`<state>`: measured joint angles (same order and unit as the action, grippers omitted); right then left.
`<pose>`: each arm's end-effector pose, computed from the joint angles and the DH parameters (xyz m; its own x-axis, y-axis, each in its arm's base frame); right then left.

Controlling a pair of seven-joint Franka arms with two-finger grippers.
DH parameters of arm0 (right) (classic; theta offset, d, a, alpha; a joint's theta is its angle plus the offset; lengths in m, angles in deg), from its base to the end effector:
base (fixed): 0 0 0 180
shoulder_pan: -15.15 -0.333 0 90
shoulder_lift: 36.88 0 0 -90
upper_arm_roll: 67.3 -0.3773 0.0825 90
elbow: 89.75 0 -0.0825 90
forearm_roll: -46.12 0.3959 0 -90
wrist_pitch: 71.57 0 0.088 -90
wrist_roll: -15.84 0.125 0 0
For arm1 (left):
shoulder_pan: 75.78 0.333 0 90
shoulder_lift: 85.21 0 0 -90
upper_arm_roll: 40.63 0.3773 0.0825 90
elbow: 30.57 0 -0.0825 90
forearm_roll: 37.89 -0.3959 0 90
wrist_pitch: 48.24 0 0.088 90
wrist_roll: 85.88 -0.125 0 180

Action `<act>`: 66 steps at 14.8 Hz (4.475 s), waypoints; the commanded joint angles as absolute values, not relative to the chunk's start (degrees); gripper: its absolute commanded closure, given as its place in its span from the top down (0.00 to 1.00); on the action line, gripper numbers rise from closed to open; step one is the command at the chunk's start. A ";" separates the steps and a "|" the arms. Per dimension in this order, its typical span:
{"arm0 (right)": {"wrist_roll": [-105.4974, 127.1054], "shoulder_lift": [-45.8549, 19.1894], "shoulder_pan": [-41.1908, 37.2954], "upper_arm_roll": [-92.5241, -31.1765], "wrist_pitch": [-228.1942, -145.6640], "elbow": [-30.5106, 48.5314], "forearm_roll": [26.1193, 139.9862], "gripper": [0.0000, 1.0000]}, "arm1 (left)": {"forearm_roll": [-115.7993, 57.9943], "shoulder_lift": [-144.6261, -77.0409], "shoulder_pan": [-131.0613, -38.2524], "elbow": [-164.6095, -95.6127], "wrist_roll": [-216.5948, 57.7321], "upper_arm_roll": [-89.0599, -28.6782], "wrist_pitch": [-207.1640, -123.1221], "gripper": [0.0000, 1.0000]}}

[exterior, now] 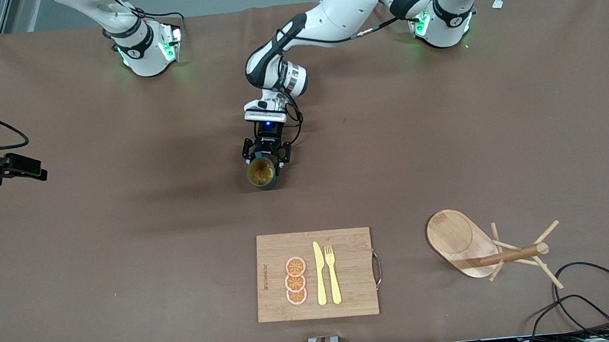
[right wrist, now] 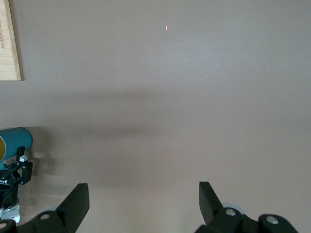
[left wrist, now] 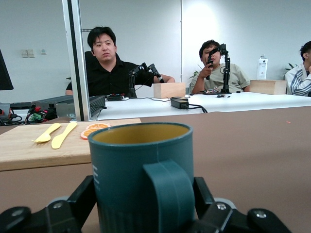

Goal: Transfer cup from left to right arm and place

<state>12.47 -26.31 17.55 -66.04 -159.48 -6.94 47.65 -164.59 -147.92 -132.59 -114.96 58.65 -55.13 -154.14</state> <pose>0.6251 -0.0352 0.6150 0.9956 -0.0038 -0.0938 -0.0065 -0.9996 -0.0282 0.3625 -0.6837 0.0758 0.0779 -0.0328 0.9964 -0.2228 -0.9748 -0.0147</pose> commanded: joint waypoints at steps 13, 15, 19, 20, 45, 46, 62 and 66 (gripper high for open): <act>40.96 -26.52 2.60 -66.77 -170.44 0.34 50.42 1.00 | -132.32 -142.61 -139.85 -116.18 59.84 -66.11 -149.06 1.00; 41.32 -25.46 0.57 -66.77 -172.11 1.56 50.95 1.00 | -126.69 -139.81 -139.85 -116.53 59.84 -67.17 -148.79 1.00; 41.24 -24.23 0.12 -66.68 -178.78 7.35 56.75 1.00 | -112.28 -132.86 -139.50 -117.06 53.53 -67.61 -146.60 1.00; 41.24 -24.23 -0.49 -66.68 -180.97 8.94 56.75 1.00 | -108.42 -130.33 -139.16 -117.06 51.25 -67.79 -146.25 1.00; 68.04 -14.65 -19.12 -66.60 -208.50 25.48 57.11 0.96 | -67.35 -96.11 -106.40 -114.17 -3.41 -67.35 -127.70 1.00; 68.91 -14.30 -19.82 -66.60 -208.51 25.39 57.11 0.94 | -66.55 -96.11 -103.93 -113.03 -6.22 -67.35 -127.61 1.00; 65.00 -13.41 -19.92 -66.42 -206.15 22.66 56.84 0.00 | -52.85 -96.73 -72.90 -108.01 -45.86 -67.35 -135.26 1.00; 46.30 -16.22 -17.03 -65.63 -200.79 22.84 56.05 0.00 | -48.45 -96.20 -66.74 -107.74 -51.06 -67.79 -135.34 1.00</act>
<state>55.86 -13.61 -19.36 -65.59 -203.97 22.38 56.12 -50.50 -96.56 -69.34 -108.48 -48.47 -66.88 -135.48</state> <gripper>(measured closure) 0.960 0.000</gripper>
